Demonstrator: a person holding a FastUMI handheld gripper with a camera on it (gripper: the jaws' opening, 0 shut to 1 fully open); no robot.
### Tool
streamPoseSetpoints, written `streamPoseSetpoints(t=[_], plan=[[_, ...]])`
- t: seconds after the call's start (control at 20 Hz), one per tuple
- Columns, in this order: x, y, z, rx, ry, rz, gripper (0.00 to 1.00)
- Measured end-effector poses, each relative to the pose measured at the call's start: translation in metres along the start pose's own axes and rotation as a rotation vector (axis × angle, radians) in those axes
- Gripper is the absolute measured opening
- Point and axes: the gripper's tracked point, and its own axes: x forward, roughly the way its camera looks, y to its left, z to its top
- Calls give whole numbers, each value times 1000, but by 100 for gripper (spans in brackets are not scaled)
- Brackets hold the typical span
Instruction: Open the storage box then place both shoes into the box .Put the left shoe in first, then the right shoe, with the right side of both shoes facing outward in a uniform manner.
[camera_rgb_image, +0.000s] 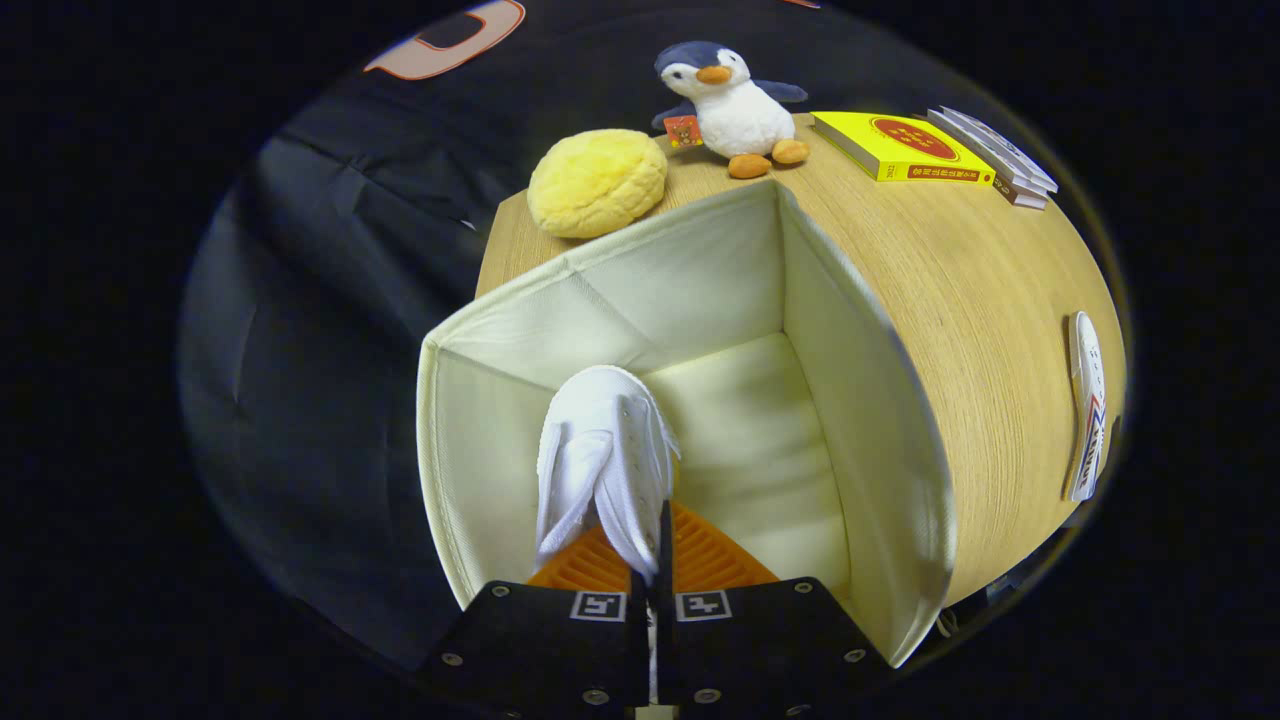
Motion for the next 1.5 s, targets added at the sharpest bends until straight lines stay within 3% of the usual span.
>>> streamPoseSetpoints(t=[0.15, 0.2, 0.4, 0.7, 0.95, 1.15, 1.3, 1.5], plan=[[-2, 19, -7, -20, 22, 122, 12], [-9, 25, -6, -21, 12, 162, 21], [-47, 41, 18, -52, -89, 312, 27], [-95, -1, 33, -186, -200, 318, 45], [-138, -65, 52, -252, -326, 299, 48], [-165, -125, 57, -217, -452, 272, 55], [-175, -165, 52, -208, -489, 272, 66], [-184, -236, 47, -235, -528, 180, 83]])
